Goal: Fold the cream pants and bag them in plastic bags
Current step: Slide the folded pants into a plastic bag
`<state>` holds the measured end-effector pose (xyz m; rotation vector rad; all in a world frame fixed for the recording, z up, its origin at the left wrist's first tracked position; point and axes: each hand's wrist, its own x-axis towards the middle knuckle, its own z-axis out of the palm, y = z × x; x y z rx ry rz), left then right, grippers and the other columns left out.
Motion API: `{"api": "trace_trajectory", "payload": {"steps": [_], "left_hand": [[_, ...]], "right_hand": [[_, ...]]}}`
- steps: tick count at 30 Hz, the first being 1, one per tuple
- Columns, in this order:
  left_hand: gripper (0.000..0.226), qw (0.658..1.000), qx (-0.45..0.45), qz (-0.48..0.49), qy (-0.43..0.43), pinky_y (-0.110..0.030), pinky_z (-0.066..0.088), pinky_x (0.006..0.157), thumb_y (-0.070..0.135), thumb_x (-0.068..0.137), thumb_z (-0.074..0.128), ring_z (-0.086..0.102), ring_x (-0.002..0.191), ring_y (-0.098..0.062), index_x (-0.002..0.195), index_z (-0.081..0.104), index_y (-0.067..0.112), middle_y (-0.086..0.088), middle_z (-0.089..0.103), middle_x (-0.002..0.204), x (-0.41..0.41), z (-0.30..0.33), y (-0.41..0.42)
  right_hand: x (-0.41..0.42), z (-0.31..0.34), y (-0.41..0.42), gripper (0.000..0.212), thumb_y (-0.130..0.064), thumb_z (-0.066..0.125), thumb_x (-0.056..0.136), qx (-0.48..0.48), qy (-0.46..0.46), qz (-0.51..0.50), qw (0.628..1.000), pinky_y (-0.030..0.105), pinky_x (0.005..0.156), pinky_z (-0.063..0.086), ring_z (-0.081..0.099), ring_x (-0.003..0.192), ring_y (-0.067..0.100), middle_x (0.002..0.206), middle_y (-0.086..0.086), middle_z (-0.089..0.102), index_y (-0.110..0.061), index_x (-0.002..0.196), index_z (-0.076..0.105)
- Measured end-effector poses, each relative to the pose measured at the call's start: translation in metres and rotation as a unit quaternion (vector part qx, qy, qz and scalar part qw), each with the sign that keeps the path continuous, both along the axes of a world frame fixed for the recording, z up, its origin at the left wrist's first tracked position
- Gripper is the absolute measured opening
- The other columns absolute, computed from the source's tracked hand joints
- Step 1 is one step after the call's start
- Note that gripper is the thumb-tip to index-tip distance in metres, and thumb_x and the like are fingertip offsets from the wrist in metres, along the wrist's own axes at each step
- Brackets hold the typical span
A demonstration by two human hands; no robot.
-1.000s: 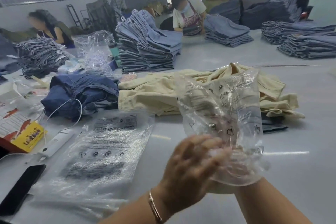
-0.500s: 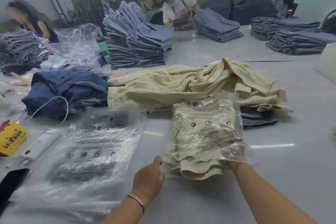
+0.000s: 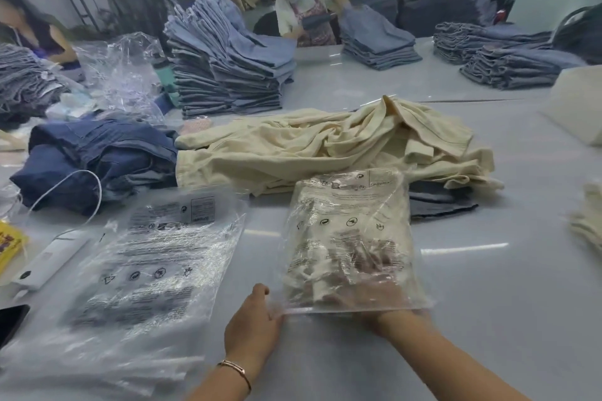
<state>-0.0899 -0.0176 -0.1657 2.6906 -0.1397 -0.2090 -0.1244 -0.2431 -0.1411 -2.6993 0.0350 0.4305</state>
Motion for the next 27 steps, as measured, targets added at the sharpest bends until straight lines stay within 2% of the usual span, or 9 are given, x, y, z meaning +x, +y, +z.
{"api": "trace_trajectory", "payload": {"steps": [2, 6, 9, 11, 15, 18, 21, 25, 27], "left_hand": [[0.017, 1.0, 0.02, 0.0, 0.0, -0.029, 0.041, 0.065, 0.037, 0.09, 0.052, 0.054, 0.079, -0.018, 0.103, 0.044, 0.029, 0.009, 0.053, 0.091, 0.001, -0.001, 0.003], [0.008, 0.997, 0.07, -0.04, -0.011, -0.031, 0.035, 0.06, 0.027, 0.093, 0.038, 0.057, 0.083, -0.026, 0.087, 0.033, 0.026, 0.004, 0.047, 0.086, -0.001, 0.002, 0.009], [0.007, 0.994, 0.085, -0.062, -0.032, -0.031, 0.036, 0.061, 0.026, 0.093, 0.038, 0.059, 0.089, -0.026, 0.1, 0.038, 0.026, 0.0, 0.051, 0.099, -0.002, 0.008, 0.006], [0.035, 0.988, 0.123, -0.083, -0.04, -0.032, 0.044, 0.073, 0.029, 0.094, 0.04, 0.054, 0.108, -0.021, 0.128, 0.036, 0.027, 0.001, 0.046, 0.121, -0.004, 0.008, 0.008], [0.086, 0.974, 0.068, -0.203, -0.079, -0.028, 0.021, 0.116, 0.049, 0.079, 0.052, 0.015, 0.142, -0.016, 0.151, 0.007, 0.031, 0.006, 0.013, 0.153, -0.007, 0.012, 0.009], [0.084, 0.931, 0.022, -0.338, -0.135, -0.033, -0.001, 0.12, 0.072, 0.078, 0.041, -0.006, 0.146, -0.007, 0.148, 0.005, 0.04, 0.015, 0.0, 0.157, -0.001, 0.032, -0.022], [0.063, 0.93, -0.012, -0.32, -0.181, -0.035, -0.005, 0.12, 0.066, 0.092, 0.019, -0.01, 0.146, -0.003, 0.15, 0.016, 0.041, 0.018, 0.002, 0.159, 0.016, 0.053, -0.074], [0.056, 0.938, 0.071, -0.281, -0.189, -0.048, -0.008, 0.118, 0.058, 0.098, 0.017, -0.016, 0.146, -0.012, 0.151, 0.008, 0.042, 0.014, -0.006, 0.16, 0.041, 0.05, -0.127], [0.06, 0.935, 0.122, -0.291, -0.162, -0.054, -0.014, 0.116, 0.064, 0.094, 0.013, -0.017, 0.147, -0.019, 0.15, 0.002, 0.045, 0.013, -0.01, 0.159, 0.041, 0.032, -0.136]], "right_hand": [[-0.001, -0.014, 0.015, 0.046, -0.053, 0.039, 0.096, 0.113, 0.024, -0.108, 0.987, 0.041, 0.1, 0.041, 0.053, 0.122, 0.028, 0.132, 0.005, 0.057, -0.031, 0.136, 0.045], [0.012, -0.02, 0.009, 0.048, -0.026, 0.029, 0.105, -0.022, 0.015, -0.241, 0.97, 0.038, 0.113, 0.02, 0.033, 0.137, 0.036, 0.15, 0.024, 0.032, -0.001, 0.146, 0.029], [0.008, -0.024, -0.013, 0.045, -0.029, 0.031, 0.105, 0.013, 0.033, -0.2, 0.979, 0.032, 0.109, 0.025, 0.041, 0.133, 0.026, 0.143, 0.015, 0.043, -0.005, 0.143, 0.033], [-0.012, -0.015, -0.016, 0.044, -0.037, 0.033, 0.103, 0.013, 0.043, -0.12, 0.992, 0.031, 0.105, 0.031, 0.048, 0.126, 0.022, 0.136, 0.009, 0.052, -0.008, 0.132, 0.05], [-0.059, -0.025, -0.012, 0.052, -0.047, 0.041, 0.084, -0.121, -0.14, -0.016, 0.983, 0.039, 0.094, 0.044, 0.066, 0.106, 0.024, 0.117, 0.004, 0.068, -0.02, 0.118, 0.069], [-0.099, -0.045, -0.029, 0.038, -0.035, 0.049, 0.079, -0.091, -0.336, 0.04, 0.937, 0.029, 0.08, 0.052, 0.069, 0.091, 0.022, 0.103, 0.001, 0.072, -0.016, 0.1, 0.076], [-0.122, -0.033, -0.05, 0.028, -0.028, 0.049, 0.079, -0.012, -0.417, -0.113, 0.902, 0.025, 0.05, 0.037, 0.054, 0.052, 0.021, 0.059, -0.002, 0.054, -0.016, 0.054, 0.055], [-0.11, -0.005, -0.086, 0.053, -0.052, 0.045, 0.089, 0.174, -0.279, -0.505, 0.798, 0.036, 0.051, 0.037, 0.05, 0.05, 0.027, 0.055, 0.009, 0.053, -0.006, 0.061, 0.047], [-0.095, 0.002, -0.107, 0.048, -0.048, 0.057, 0.091, 0.292, -0.171, -0.501, 0.797, 0.03, 0.048, 0.043, 0.055, 0.048, 0.024, 0.06, 0.009, 0.061, -0.004, 0.071, 0.056]]}}
